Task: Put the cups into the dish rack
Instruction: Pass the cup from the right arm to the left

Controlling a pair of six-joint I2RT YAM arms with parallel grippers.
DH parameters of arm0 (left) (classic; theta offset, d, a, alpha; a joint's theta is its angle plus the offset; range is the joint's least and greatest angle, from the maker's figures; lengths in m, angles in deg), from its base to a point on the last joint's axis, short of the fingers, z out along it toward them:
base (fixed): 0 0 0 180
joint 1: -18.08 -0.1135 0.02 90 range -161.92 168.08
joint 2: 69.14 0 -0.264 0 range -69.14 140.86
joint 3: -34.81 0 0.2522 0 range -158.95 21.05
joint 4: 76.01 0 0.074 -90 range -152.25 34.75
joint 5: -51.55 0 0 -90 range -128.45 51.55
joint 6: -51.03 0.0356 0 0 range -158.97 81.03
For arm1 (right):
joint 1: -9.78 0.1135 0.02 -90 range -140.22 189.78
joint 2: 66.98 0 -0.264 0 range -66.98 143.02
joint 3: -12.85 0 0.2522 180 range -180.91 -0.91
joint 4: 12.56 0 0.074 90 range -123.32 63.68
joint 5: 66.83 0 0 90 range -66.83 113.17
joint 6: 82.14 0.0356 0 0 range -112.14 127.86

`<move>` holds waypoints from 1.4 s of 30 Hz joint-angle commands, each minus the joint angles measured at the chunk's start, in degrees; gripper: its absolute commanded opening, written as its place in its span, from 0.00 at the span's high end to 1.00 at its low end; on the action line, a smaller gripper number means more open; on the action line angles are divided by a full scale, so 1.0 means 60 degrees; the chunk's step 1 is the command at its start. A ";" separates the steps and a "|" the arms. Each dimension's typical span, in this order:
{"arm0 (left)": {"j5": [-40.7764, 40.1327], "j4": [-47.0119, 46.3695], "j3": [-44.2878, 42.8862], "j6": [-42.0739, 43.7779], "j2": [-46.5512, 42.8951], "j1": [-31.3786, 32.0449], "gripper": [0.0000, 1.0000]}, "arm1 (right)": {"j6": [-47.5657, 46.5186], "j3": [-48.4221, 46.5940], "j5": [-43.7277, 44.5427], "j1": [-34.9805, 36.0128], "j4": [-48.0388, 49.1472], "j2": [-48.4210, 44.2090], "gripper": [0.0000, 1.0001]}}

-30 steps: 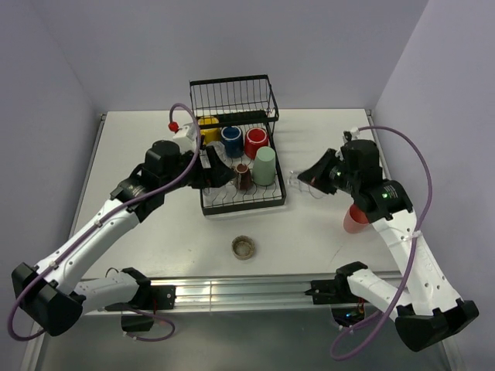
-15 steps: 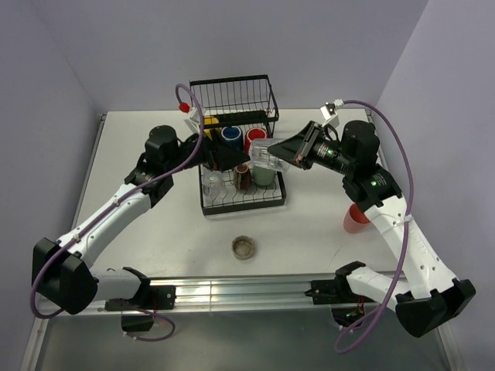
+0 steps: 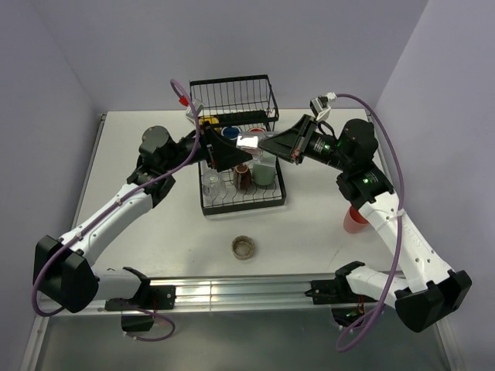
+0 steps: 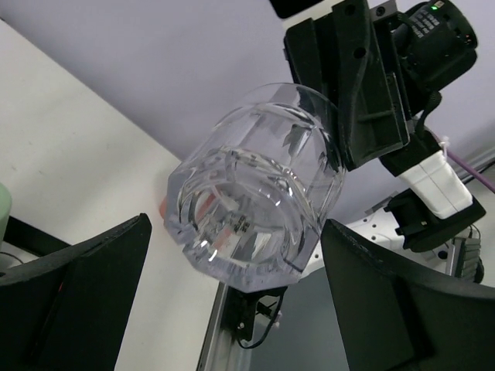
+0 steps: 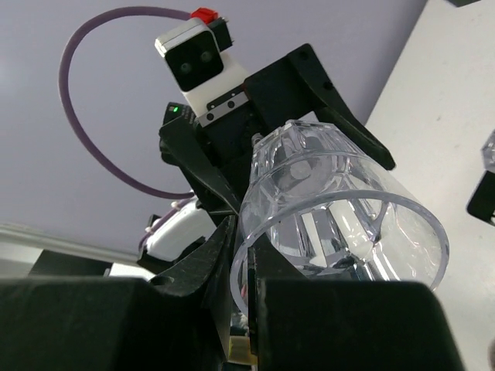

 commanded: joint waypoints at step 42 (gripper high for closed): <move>0.0025 -0.0166 -0.0004 -0.0602 -0.0453 -0.0107 1.00 | -0.2057 -0.0023 0.1687 0.0978 -0.0914 0.0301 0.58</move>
